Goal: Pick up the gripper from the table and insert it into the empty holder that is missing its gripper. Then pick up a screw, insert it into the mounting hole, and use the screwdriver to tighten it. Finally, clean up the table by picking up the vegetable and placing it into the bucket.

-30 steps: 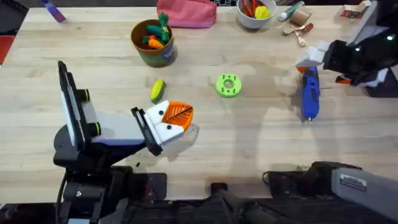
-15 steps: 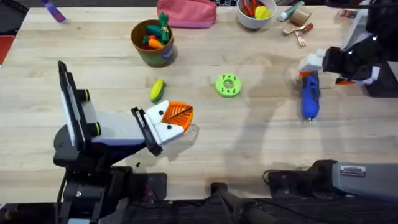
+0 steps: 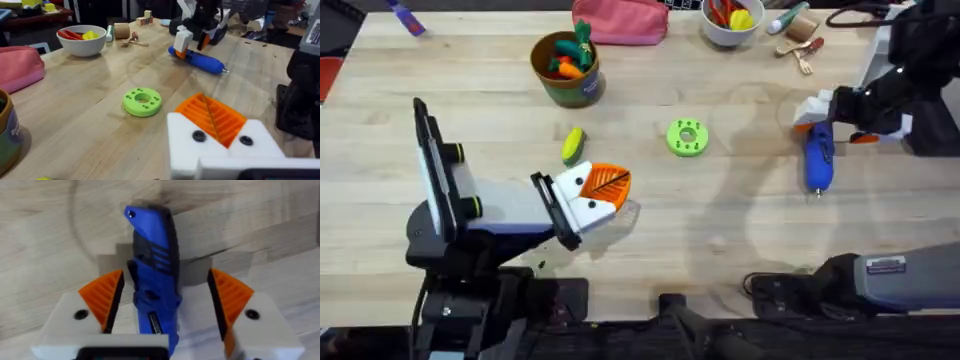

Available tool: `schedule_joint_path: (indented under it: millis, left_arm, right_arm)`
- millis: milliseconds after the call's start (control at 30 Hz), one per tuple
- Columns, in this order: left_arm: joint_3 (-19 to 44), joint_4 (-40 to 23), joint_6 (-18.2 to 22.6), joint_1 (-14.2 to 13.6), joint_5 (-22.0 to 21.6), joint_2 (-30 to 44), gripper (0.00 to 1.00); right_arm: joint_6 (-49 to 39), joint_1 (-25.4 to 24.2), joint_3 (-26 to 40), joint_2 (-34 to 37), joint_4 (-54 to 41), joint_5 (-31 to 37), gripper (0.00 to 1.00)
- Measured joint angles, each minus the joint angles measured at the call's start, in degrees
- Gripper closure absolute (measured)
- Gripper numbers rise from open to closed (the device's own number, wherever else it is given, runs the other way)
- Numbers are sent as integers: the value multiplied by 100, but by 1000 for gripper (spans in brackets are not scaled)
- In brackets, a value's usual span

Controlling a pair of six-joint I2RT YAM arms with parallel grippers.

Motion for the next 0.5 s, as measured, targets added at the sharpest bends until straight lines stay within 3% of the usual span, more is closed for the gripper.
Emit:
schedule_joint_path:
  millis: [433,500]
  left_arm:
    - [0,0,-2,0,0,1,986]
    - [0,0,-2,0,0,2,986]
  right_arm:
    - [-102,-2,2,485,234,-39,54]
    - [-139,-2,2,485,234,-96,131]
